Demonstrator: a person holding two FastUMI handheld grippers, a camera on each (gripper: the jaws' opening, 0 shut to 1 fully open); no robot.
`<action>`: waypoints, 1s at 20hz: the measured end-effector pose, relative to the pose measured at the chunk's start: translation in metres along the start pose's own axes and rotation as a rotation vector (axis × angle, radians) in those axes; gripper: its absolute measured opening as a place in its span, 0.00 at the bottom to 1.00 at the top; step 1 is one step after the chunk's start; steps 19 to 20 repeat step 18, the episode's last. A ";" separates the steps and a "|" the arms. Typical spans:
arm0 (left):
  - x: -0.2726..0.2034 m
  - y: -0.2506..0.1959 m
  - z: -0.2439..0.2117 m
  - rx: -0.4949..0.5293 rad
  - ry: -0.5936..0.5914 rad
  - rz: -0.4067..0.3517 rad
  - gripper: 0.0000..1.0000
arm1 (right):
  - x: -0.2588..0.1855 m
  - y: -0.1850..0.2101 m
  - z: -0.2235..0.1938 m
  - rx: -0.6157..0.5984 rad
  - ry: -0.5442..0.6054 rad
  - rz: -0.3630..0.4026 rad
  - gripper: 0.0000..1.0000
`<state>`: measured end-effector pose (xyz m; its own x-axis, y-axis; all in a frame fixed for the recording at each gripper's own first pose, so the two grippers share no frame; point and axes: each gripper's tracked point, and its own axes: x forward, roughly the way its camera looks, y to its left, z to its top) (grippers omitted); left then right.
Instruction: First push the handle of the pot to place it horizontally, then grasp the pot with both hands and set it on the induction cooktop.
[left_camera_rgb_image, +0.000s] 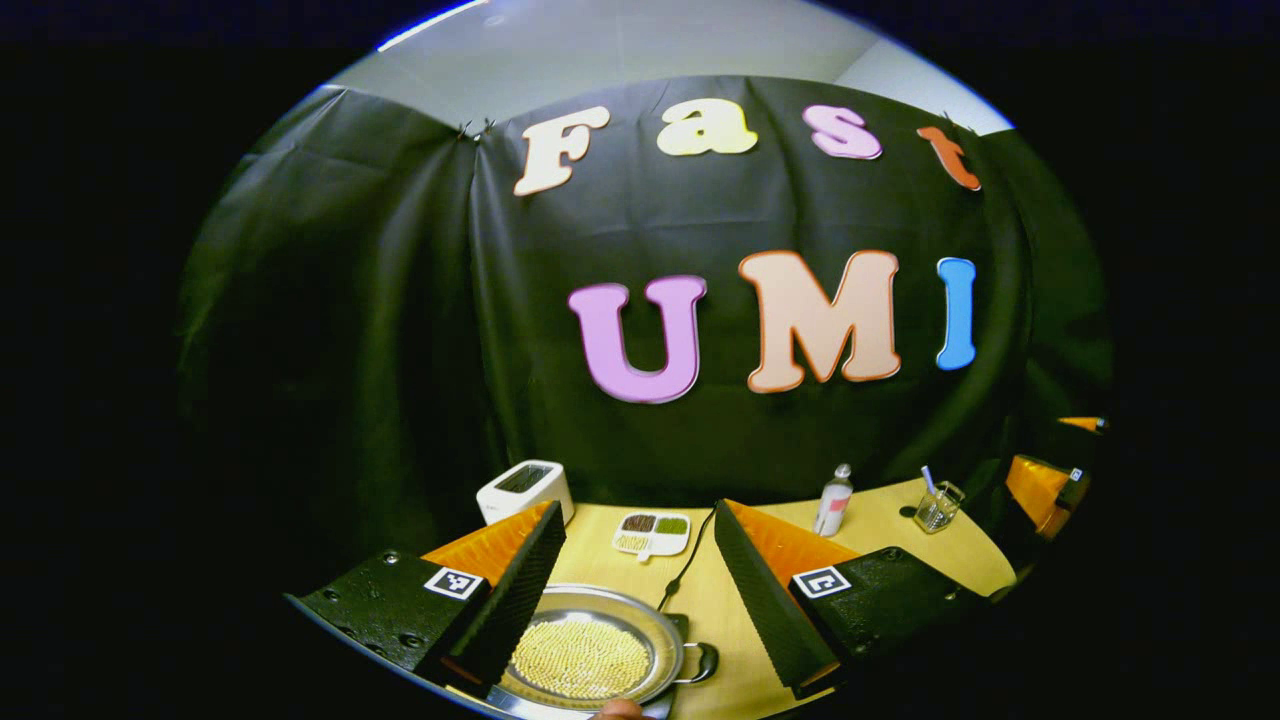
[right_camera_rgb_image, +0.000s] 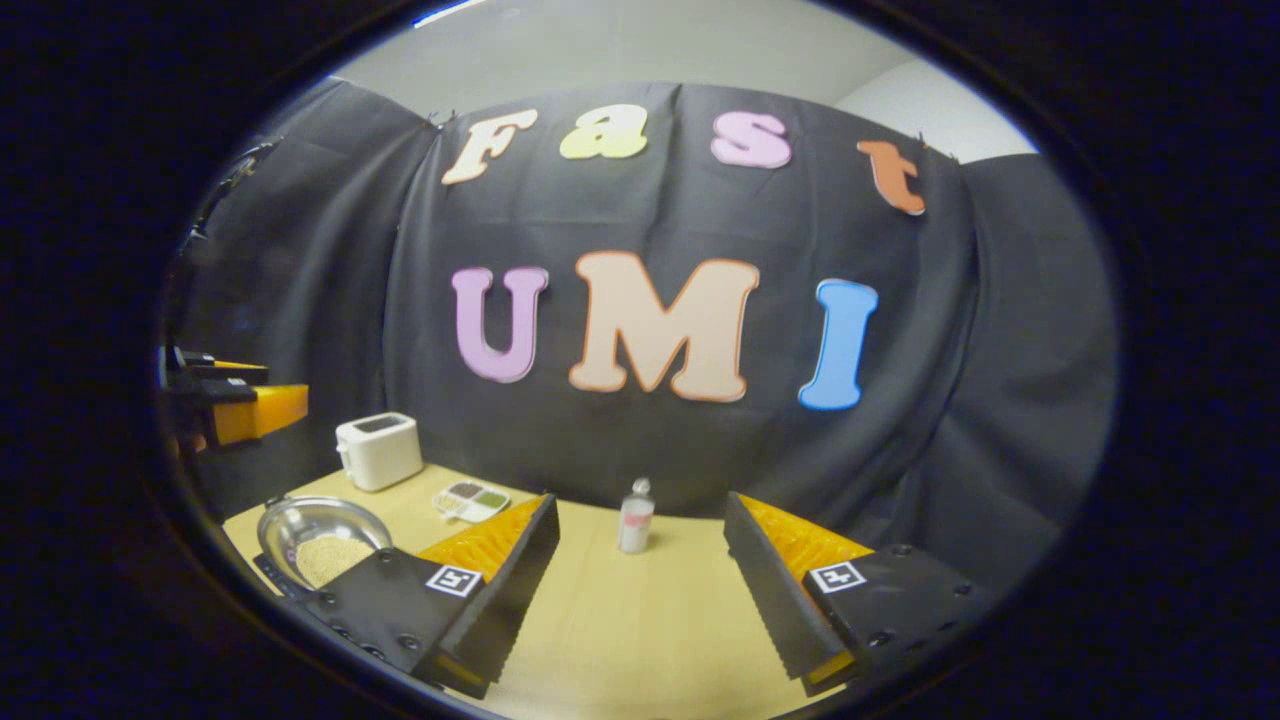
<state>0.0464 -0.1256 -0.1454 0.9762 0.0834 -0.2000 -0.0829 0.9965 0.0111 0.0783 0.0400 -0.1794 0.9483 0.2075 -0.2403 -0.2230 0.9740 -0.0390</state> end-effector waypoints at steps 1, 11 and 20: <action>-0.003 -0.011 0.013 -0.005 -0.024 -0.009 0.97 | -0.002 -0.008 0.015 0.008 -0.031 -0.006 0.99; -0.030 -0.078 0.084 -0.016 -0.146 -0.089 0.96 | -0.028 -0.076 0.087 0.060 -0.191 -0.069 0.98; -0.037 -0.112 0.107 0.001 -0.210 -0.131 0.96 | -0.029 -0.099 0.088 0.048 -0.214 -0.084 0.98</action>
